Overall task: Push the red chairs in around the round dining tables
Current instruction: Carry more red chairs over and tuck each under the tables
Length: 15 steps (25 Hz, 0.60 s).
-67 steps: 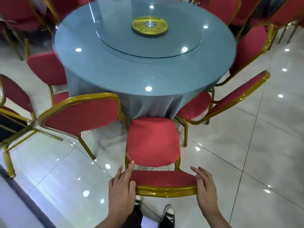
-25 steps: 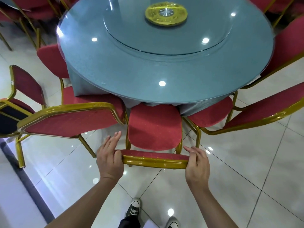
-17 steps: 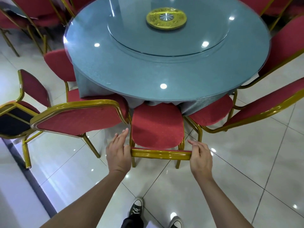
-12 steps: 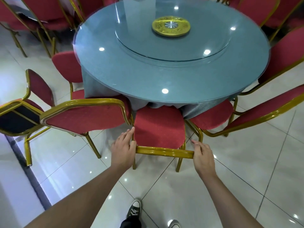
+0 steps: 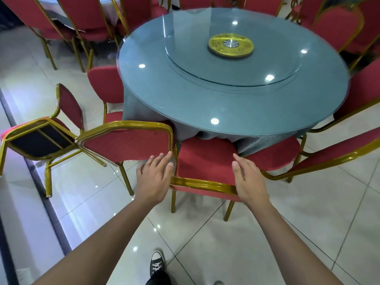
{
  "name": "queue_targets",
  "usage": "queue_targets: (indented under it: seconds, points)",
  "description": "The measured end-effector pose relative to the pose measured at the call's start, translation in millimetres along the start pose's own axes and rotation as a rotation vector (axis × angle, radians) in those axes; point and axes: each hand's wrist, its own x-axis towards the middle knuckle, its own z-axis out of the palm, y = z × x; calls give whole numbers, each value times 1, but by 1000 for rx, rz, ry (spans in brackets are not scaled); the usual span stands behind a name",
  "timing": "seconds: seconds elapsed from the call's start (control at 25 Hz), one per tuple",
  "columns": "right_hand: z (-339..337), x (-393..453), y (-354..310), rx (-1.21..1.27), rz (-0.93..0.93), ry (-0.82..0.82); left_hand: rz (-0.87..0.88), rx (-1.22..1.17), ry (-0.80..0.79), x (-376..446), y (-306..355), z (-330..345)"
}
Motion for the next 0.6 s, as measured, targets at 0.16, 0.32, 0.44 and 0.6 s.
queue_targets:
  seconds: [0.16,0.32,0.44,0.6]
  points:
    - [24,13,-55,25,-78,-12,-60,-32,50,3,-27,-33]
    - [57,28,-113,39,-157,-13,-96,-25,102,13,-68,-77]
    - [82,39,-160,64,-207,-23,-116,-5,152,23,-105,-117]
    - [107,49,-207,88,-255,-19,-120,-2,198,32,-144,-155]
